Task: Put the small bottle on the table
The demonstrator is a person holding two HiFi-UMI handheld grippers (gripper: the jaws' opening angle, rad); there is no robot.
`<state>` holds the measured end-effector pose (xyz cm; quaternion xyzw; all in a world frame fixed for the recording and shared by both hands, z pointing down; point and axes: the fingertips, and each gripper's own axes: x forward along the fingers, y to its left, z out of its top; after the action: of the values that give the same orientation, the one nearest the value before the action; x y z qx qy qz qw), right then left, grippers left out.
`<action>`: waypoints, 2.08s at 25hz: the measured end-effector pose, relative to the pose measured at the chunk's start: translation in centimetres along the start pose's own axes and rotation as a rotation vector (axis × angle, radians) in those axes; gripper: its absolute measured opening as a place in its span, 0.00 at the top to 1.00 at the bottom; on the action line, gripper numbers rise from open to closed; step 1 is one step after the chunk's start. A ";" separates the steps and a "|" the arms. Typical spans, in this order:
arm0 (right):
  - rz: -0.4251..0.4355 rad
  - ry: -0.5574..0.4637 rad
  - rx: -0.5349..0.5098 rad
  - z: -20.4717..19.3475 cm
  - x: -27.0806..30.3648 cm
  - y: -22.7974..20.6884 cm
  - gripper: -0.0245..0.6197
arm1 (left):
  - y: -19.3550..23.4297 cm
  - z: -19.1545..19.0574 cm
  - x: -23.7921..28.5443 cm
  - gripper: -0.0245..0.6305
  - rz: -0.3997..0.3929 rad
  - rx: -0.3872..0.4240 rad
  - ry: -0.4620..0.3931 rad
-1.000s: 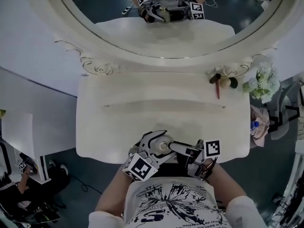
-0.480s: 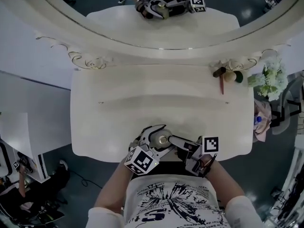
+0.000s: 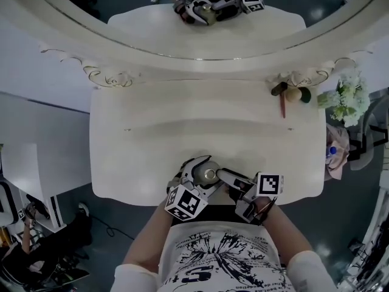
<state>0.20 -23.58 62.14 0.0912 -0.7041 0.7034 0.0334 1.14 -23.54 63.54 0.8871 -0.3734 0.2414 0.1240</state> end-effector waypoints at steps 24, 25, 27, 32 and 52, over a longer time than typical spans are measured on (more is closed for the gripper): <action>-0.209 -0.075 -0.240 1.4 -3.1 2.3 0.86 | 0.2 4.8 -5.8 0.43 0.211 -0.024 -0.171; -0.209 -0.087 -0.251 1.5 -3.4 2.7 0.87 | 0.2 5.7 -6.6 0.43 0.223 -0.026 -0.208; -0.219 -0.109 -0.302 1.7 -4.0 3.9 0.89 | 0.7 7.2 -8.4 0.45 0.272 -0.074 -0.284; -0.287 -0.162 -0.611 2.2 -5.4 7.7 0.92 | 3.0 9.7 -12.5 0.86 0.474 -0.130 -0.368; -0.420 -0.473 -1.269 1.9 -9.6 17.3 0.94 | 3.0 13.0 -19.5 0.93 0.552 -0.239 -0.373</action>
<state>6.77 -24.78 43.43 0.3384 -0.9339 0.0976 0.0612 -8.48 -19.05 42.44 0.7606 -0.6411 0.0543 0.0869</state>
